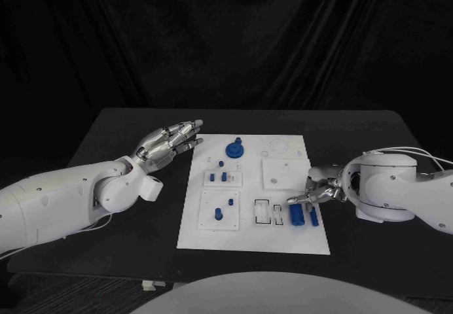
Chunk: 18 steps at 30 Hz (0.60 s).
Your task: Assemble the parts on the task board
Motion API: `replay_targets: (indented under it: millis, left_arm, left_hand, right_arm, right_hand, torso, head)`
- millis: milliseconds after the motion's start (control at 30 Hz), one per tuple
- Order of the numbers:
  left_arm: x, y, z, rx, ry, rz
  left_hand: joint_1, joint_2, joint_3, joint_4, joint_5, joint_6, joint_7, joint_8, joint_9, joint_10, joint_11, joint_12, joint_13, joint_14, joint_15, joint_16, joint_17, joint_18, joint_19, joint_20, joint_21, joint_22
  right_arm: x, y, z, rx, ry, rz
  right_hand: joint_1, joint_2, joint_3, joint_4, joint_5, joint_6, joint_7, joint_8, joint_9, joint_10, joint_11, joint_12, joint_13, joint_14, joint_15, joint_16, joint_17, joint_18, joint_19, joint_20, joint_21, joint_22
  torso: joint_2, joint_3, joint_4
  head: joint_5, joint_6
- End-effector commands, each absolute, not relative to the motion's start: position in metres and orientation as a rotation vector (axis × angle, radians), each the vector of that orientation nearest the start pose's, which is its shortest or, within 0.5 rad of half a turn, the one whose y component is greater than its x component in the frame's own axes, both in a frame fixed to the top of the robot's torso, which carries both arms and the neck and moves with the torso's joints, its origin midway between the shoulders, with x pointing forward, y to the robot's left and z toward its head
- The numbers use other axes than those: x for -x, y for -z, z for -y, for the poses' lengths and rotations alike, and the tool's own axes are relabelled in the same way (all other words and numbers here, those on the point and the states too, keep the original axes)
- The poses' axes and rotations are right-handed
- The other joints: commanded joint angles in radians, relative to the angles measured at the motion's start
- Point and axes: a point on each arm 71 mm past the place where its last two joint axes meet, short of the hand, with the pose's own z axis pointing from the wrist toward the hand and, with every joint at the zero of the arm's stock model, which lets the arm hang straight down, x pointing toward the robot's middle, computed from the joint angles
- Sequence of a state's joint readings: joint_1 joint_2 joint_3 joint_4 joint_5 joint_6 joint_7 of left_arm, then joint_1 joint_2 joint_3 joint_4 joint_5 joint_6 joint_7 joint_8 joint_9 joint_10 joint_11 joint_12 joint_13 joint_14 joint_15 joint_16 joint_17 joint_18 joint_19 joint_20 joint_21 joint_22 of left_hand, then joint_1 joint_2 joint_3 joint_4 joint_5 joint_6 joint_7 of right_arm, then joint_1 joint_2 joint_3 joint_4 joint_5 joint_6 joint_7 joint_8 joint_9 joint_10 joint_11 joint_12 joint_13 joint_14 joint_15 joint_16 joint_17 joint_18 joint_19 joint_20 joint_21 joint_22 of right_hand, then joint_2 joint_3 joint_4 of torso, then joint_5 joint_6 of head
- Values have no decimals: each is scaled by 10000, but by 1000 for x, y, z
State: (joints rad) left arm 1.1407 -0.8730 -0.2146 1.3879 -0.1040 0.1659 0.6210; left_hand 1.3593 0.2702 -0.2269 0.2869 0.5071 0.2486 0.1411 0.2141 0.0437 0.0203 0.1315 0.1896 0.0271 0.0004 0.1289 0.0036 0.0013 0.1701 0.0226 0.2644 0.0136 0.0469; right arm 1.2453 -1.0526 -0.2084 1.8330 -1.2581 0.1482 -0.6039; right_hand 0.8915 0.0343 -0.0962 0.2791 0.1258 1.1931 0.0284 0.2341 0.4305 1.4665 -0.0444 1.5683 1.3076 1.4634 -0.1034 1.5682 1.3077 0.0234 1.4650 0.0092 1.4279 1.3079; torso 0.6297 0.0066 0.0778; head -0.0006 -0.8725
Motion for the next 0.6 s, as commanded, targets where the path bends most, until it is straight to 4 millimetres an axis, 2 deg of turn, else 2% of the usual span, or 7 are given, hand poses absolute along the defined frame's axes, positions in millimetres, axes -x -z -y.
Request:
replay_targets:
  millis: [33,400,500,567,600]
  left_arm:
    - [-456,257,-244,9466,18687,-16118]
    - [-456,259,-245,9534,18666,-16269]
    - [-456,259,-244,9544,18670,-16301]
    - [-456,259,-244,9548,18675,-16316]
    - [-455,259,-244,9550,18678,-16321]
  left_hand:
    - [34,74,61,24,-17,84,53,-9,0,-20,82,36,10,-4,74,-36,-13,110,-12,83,46,12]
    - [48,76,72,25,-26,110,80,-1,5,6,120,116,21,-4,97,-36,-13,109,-5,102,51,20]
    - [48,76,72,25,-26,110,80,-1,5,6,120,116,21,-4,97,-36,-13,109,-5,102,51,20]
    - [50,76,73,26,-29,111,86,-4,4,15,134,140,23,-4,106,-34,-13,109,-2,109,54,25]
    - [50,76,73,26,-29,111,86,-4,4,15,134,140,23,-4,106,-34,-13,109,-2,109,54,25]
  right_arm:
    - [-392,242,239,366,-2129,-23833]
    - [-386,258,238,808,-1759,-24635]
    - [-385,261,235,724,-1904,-24582]
    - [-384,263,233,658,-2001,-24520]
    - [-385,263,232,617,-2058,-24476]
  right_hand:
    - [-85,-43,-7,39,-87,-92,-10,48,92,1043,43,25,2632,1074,67,26,2631,128,386,62,-72,2149]
    - [361,-271,-20,-87,-168,-611,106,-71,534,1043,118,25,2632,1074,125,26,2631,207,233,111,-428,2037]
    - [509,-339,-3,-147,-160,-652,103,26,707,1043,122,25,2632,1074,134,26,2631,204,243,123,-417,2042]
    - [784,-341,67,-285,83,-736,76,242,1057,1043,97,25,2632,1074,116,26,2631,201,252,122,-417,2046]
    - [1035,-370,133,-451,444,-775,61,313,1171,1043,91,25,2632,1074,111,26,2631,206,249,108,-430,2043]
  torso:
    - [-5,-1,-1]
    - [1,0,-3]
    - [1,3,-3]
    - [2,3,-3]
    - [1,2,0]
  head:
    - [24,-2]
    - [59,-2]
    - [41,-2]
    - [31,-2]
    - [33,-2]
